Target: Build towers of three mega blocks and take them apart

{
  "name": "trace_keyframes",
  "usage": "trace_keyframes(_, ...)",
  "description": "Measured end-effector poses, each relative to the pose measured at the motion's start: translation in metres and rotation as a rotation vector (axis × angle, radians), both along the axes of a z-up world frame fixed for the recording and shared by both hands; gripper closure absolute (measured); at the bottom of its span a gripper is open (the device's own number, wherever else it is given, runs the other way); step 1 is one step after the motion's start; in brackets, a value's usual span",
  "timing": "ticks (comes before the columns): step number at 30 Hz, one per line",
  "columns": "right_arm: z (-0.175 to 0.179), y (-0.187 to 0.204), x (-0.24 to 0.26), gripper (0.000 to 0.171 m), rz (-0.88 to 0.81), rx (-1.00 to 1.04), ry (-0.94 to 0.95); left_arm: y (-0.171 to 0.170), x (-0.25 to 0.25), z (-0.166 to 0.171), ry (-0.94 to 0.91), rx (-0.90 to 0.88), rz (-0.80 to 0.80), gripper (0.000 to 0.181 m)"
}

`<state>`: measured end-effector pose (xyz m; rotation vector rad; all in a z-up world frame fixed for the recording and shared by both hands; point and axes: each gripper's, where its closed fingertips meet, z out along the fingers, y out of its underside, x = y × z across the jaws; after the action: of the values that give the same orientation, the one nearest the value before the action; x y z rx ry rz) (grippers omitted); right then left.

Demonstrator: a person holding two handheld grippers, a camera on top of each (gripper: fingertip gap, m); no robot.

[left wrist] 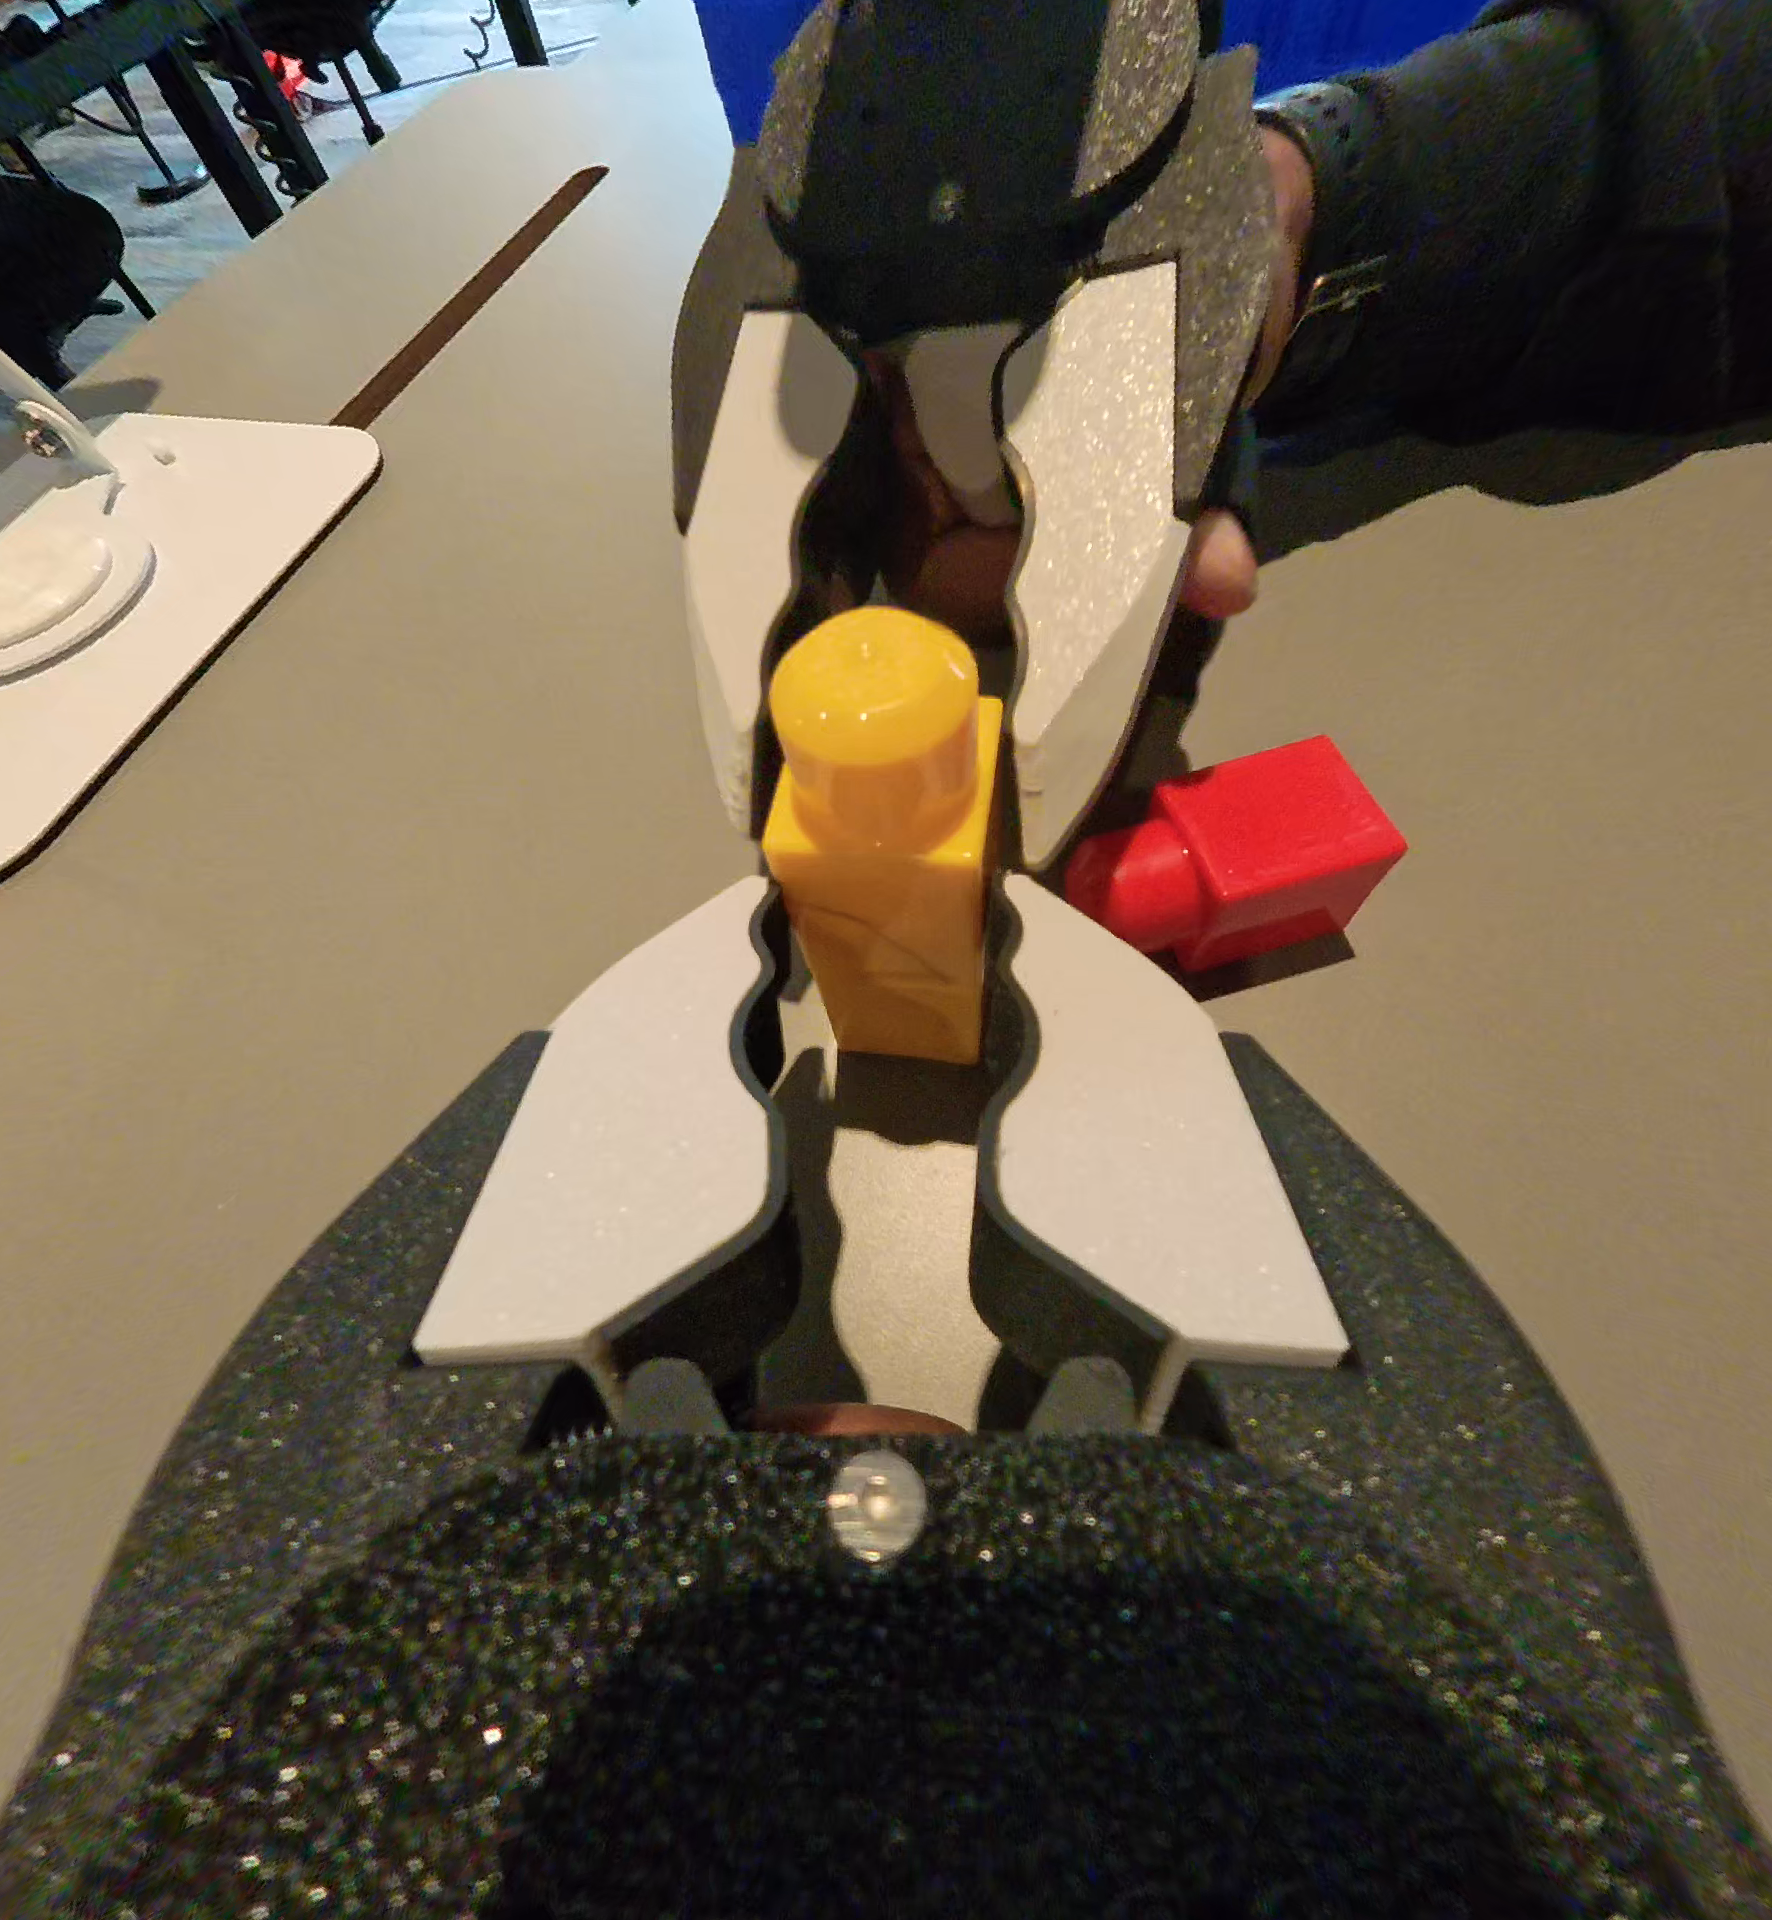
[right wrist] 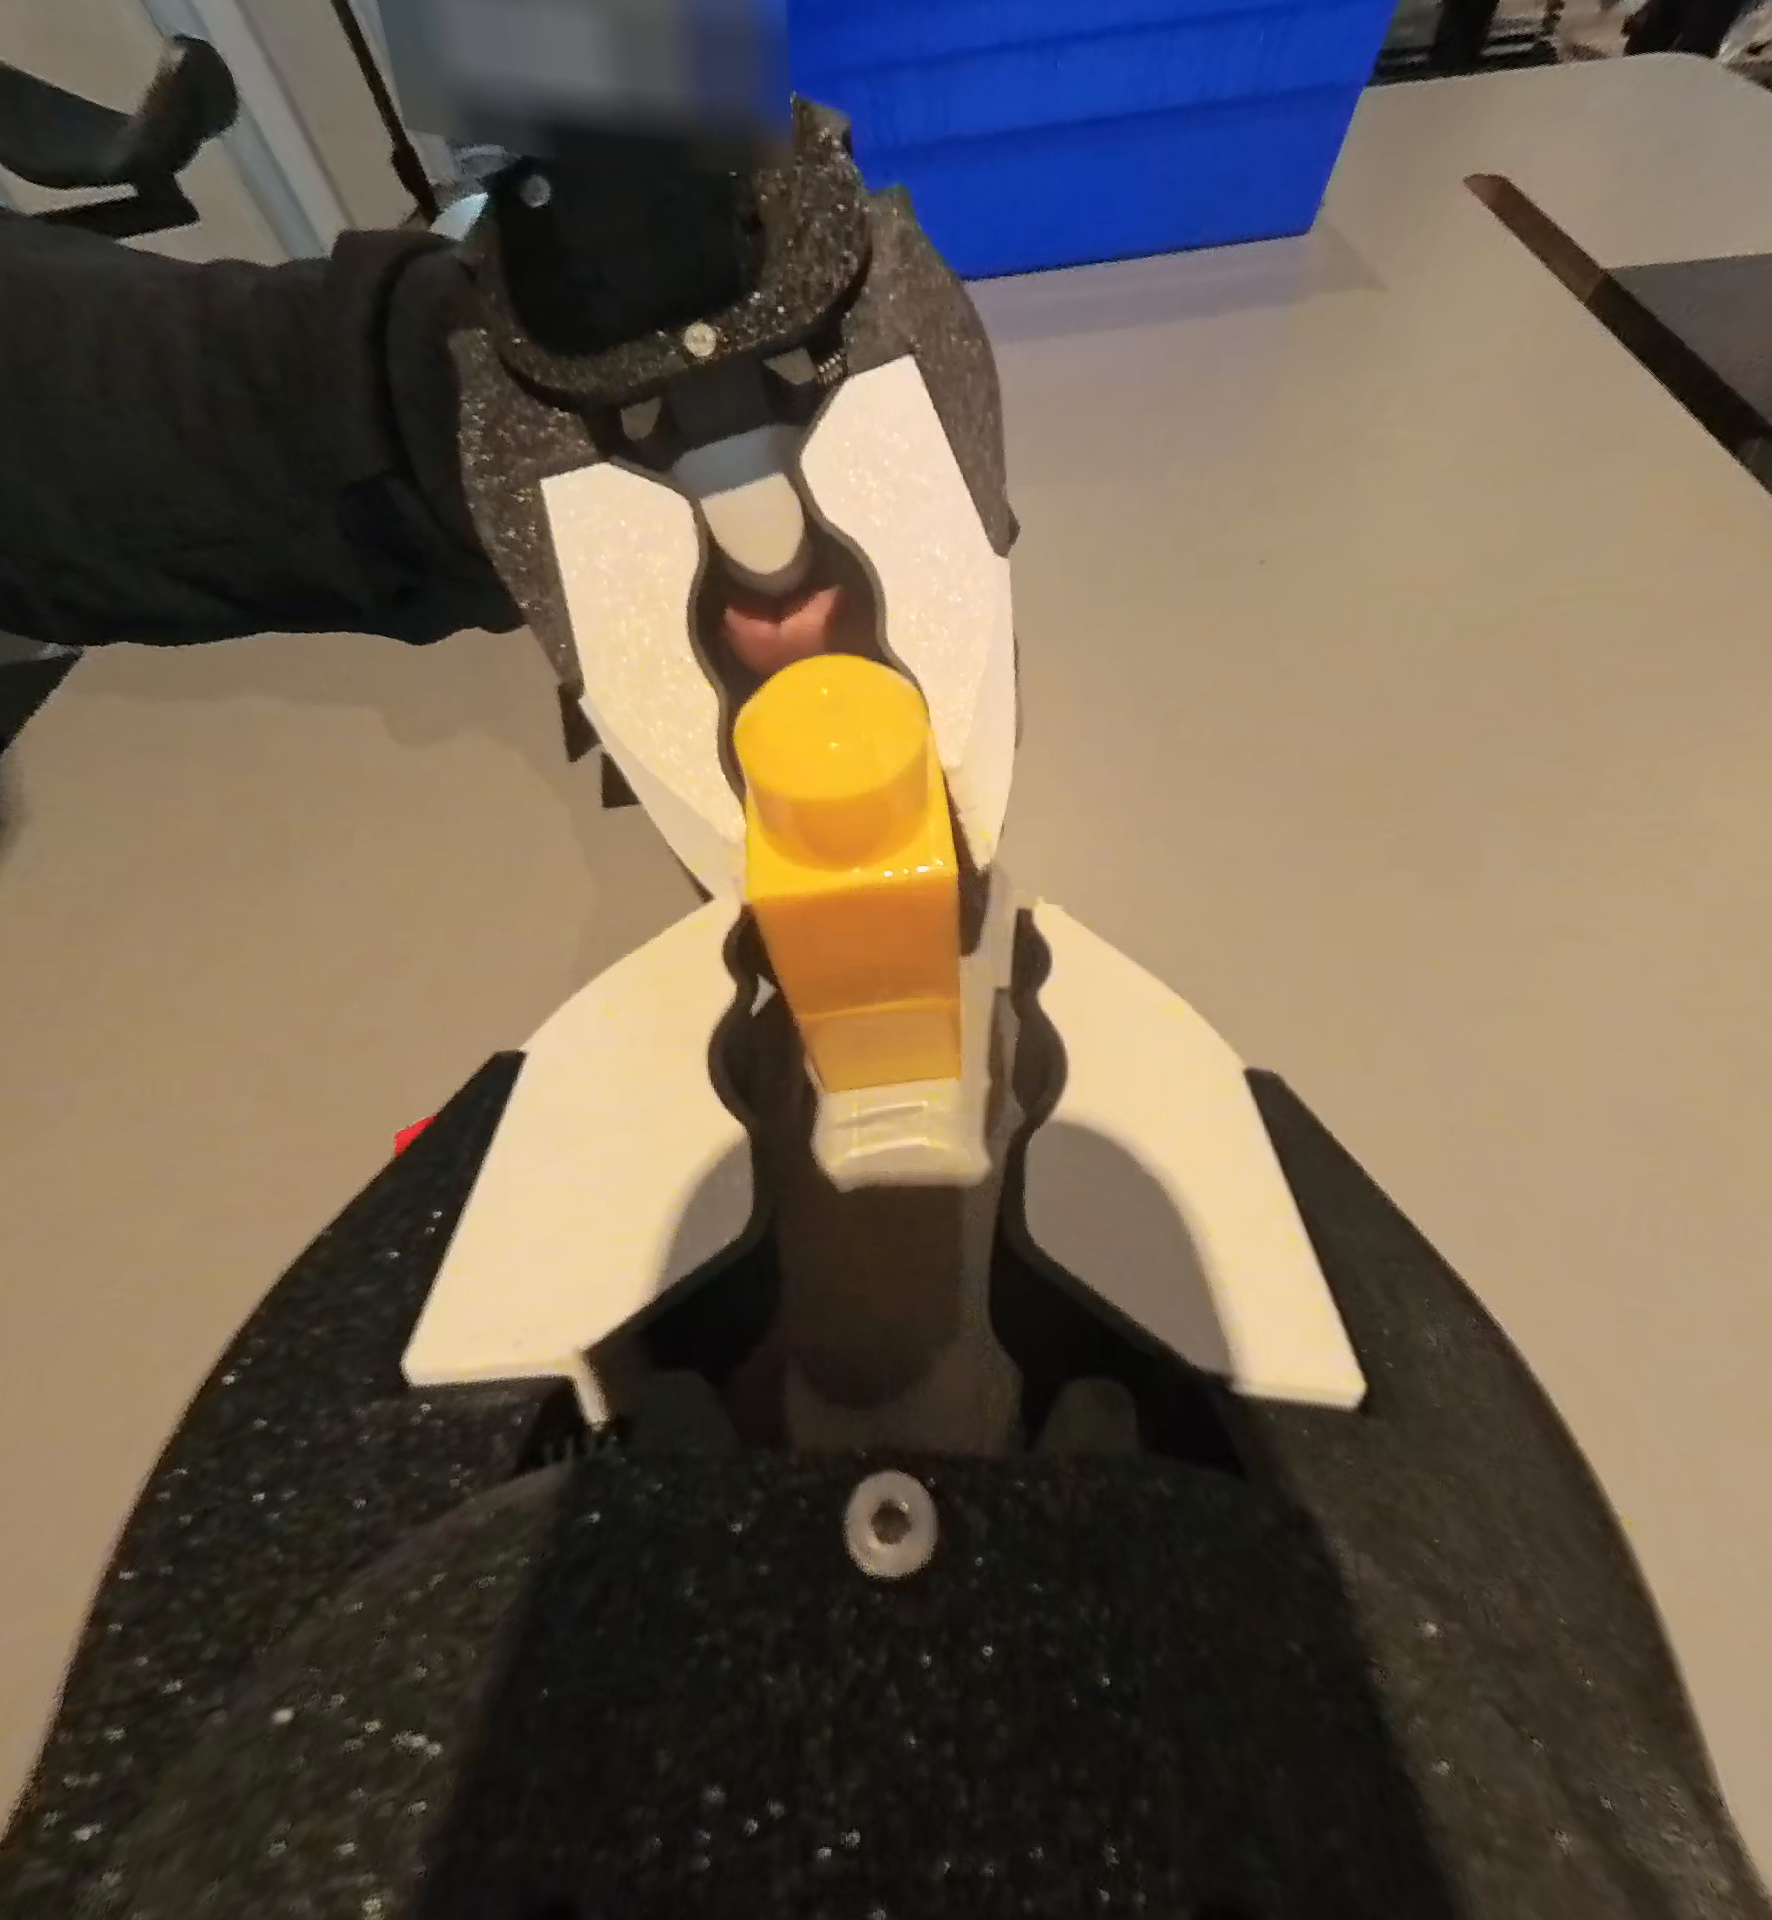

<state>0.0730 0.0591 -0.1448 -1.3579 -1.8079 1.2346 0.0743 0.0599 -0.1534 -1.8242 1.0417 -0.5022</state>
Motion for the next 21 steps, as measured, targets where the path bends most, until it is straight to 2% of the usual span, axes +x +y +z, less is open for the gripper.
trace_keyframes(1, 0.000, 0.001, 0.002, 0.123, -0.009, -0.008, -0.002, 0.000, 0.000, 0.000, 0.001, 0.001, 0.000, 0.146)
trace_keyframes(4, 0.000, 0.007, 0.013, 0.118, -0.046, -0.045, -0.024, -0.001, -0.003, 0.000, 0.010, 0.005, 0.000, 0.146)
trace_keyframes(11, -0.007, 0.013, 0.033, 0.121, -0.189, -0.189, -0.137, 0.000, -0.005, 0.001, 0.037, 0.023, 0.002, 0.145)
trace_keyframes(21, -0.015, -0.045, 0.048, 0.109, -0.202, -0.209, -0.436, 0.003, -0.012, 0.001, 0.048, 0.025, 0.032, 0.146)
